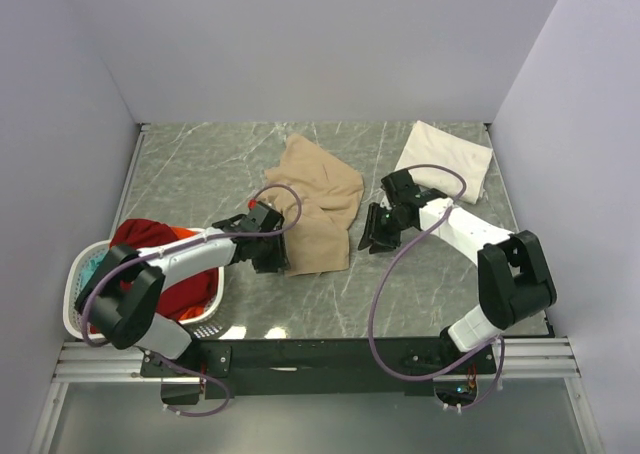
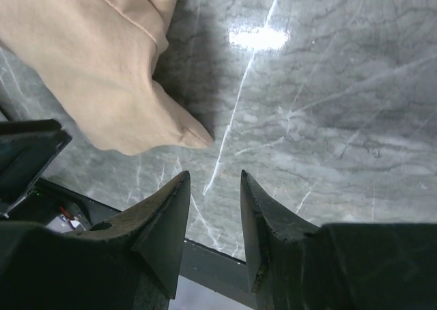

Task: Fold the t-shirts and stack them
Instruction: Flatten the tshirt out

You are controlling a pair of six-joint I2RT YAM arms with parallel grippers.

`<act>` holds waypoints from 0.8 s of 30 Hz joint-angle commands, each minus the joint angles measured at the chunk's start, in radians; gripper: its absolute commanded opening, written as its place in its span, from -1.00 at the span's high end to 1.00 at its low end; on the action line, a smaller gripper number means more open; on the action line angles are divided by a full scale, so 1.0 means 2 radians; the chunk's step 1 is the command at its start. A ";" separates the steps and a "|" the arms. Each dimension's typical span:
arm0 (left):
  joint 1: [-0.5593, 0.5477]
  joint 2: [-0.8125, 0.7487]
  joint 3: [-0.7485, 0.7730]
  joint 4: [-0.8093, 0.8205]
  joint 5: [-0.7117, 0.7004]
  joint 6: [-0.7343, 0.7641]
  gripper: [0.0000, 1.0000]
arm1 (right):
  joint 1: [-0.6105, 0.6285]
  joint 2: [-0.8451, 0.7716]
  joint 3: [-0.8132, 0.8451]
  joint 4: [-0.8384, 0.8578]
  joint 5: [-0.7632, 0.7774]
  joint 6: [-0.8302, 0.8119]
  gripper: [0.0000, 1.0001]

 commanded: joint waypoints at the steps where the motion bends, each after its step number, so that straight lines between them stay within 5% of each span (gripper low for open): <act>1: -0.004 0.021 0.010 0.026 0.008 -0.011 0.14 | -0.004 -0.034 -0.007 0.009 0.006 0.005 0.15; 11: -0.021 0.077 0.043 0.019 0.004 -0.001 0.20 | -0.006 -0.046 -0.011 0.005 0.012 0.004 0.15; 14: -0.024 0.087 0.046 0.002 -0.002 -0.004 0.39 | -0.006 -0.045 -0.011 0.004 0.012 0.003 0.15; 19: -0.027 0.091 0.047 -0.027 -0.014 -0.009 0.99 | -0.006 -0.043 -0.009 0.005 0.012 0.003 0.16; 24: -0.021 0.049 0.087 -0.088 -0.056 -0.007 0.99 | -0.010 -0.042 0.002 0.001 0.019 0.000 0.16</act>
